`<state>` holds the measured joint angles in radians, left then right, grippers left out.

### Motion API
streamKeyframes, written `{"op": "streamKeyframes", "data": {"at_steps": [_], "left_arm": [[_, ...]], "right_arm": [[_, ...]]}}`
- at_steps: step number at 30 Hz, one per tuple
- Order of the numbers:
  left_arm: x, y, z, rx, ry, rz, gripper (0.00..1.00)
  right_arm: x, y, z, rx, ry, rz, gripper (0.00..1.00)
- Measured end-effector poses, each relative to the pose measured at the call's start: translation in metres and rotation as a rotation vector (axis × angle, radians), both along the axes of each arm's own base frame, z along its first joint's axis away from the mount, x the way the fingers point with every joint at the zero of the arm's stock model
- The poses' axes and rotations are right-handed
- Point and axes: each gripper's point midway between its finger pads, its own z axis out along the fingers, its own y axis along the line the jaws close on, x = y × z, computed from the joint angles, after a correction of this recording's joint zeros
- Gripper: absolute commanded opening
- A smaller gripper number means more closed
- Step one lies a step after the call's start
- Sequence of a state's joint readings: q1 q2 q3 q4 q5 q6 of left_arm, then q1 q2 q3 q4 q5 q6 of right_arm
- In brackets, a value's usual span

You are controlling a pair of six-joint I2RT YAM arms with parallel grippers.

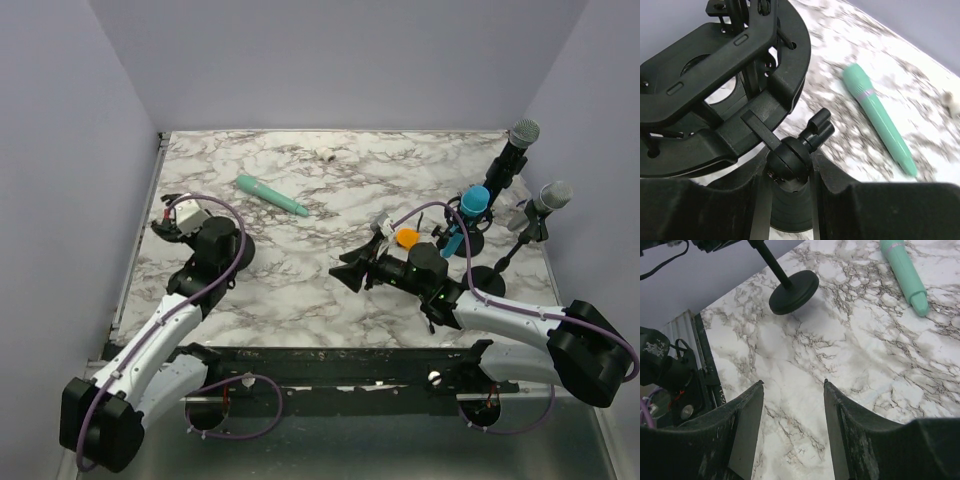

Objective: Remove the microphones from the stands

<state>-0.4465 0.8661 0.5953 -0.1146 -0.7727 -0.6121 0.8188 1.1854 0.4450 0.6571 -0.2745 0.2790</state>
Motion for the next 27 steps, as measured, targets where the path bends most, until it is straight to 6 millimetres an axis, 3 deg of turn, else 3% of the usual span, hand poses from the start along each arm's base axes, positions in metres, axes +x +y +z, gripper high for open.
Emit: {"op": "streamKeyframes", "data": {"at_steps": [5,9,18,24,27], "left_arm": [[0.012,0.055,-0.013,-0.028,0.033,0.25,0.0],[0.031,0.083,-0.015,-0.017,0.062,0.366,0.0],[0.088,0.107,-0.021,0.133,0.113,0.408,0.0],[0.099,0.128,-0.027,0.158,0.128,0.412,0.06],[0.103,0.131,-0.029,0.133,0.12,0.397,0.17]], "right_arm": [[0.0,0.0,0.0,0.0,0.0,0.0,0.53],[0.0,0.0,0.0,0.0,0.0,0.0,0.53],[-0.002,-0.002,0.004,0.011,-0.011,-0.001,0.52],[-0.002,-0.002,0.004,0.009,-0.009,0.0,0.52],[-0.002,-0.002,0.002,0.008,-0.008,0.0,0.51]]}}
